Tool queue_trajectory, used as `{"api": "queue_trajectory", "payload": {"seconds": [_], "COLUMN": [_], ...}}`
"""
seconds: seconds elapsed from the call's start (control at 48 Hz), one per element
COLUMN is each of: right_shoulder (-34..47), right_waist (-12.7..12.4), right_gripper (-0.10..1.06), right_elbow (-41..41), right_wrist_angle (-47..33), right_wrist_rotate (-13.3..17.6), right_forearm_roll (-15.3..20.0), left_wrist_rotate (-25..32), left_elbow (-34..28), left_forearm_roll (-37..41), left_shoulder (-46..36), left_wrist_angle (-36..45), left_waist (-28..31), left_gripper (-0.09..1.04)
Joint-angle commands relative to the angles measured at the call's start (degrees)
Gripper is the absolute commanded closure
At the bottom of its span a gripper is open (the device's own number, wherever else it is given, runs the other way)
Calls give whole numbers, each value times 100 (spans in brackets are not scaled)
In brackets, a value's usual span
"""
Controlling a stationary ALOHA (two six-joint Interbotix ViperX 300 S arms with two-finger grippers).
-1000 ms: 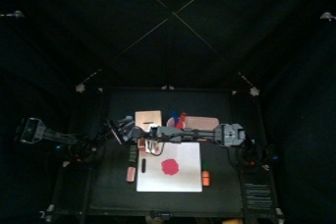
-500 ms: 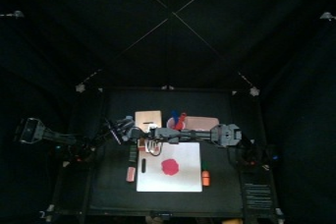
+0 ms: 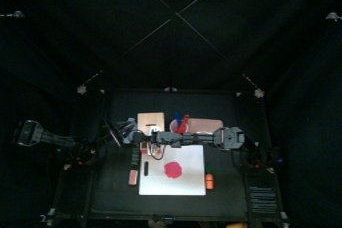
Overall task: Get the cutter from the drawer then cut the dough then place the extra dough in the bowl
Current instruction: Place the cutter on the board
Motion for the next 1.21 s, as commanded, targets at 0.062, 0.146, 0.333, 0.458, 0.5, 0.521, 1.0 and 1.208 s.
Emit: {"api": "queue_trajectory", "payload": {"seconds": [0.062, 0.146, 0.333, 0.458, 0.5, 0.521, 1.0, 1.208], "right_shoulder": [-62, -26, -9, -9, -9, -9, 9, -18], "right_waist": [-26, 0, 9, 62, 70, 70, 70, 97], "right_gripper": [22, 22, 22, 22, 23, 23, 44, 46], "right_elbow": [-114, -114, -97, -114, -114, -105, -79, -220], "right_wrist_angle": [-35, -26, 0, 79, 97, 105, 114, 167], "right_wrist_rotate": [9, 9, 18, 123, 176, 202, 290, 299], "right_forearm_roll": [-79, -88, -44, -79, -97, -114, -149, -141], "left_wrist_rotate": [9, 9, 9, 9, 9, 9, 0, 0], "left_elbow": [0, 26, 26, 26, 26, 26, 26, 35], "left_forearm_roll": [9, 0, 0, 0, 0, 0, 0, -18], "left_shoulder": [-53, -79, -132, -132, -132, -132, -132, -132], "left_wrist_angle": [-18, -18, -18, -9, -18, -9, -18, -9], "left_waist": [-18, -18, -18, -18, -18, -18, -18, -18], "left_gripper": [20, 20, 20, 20, 20, 20, 20, 20]}}
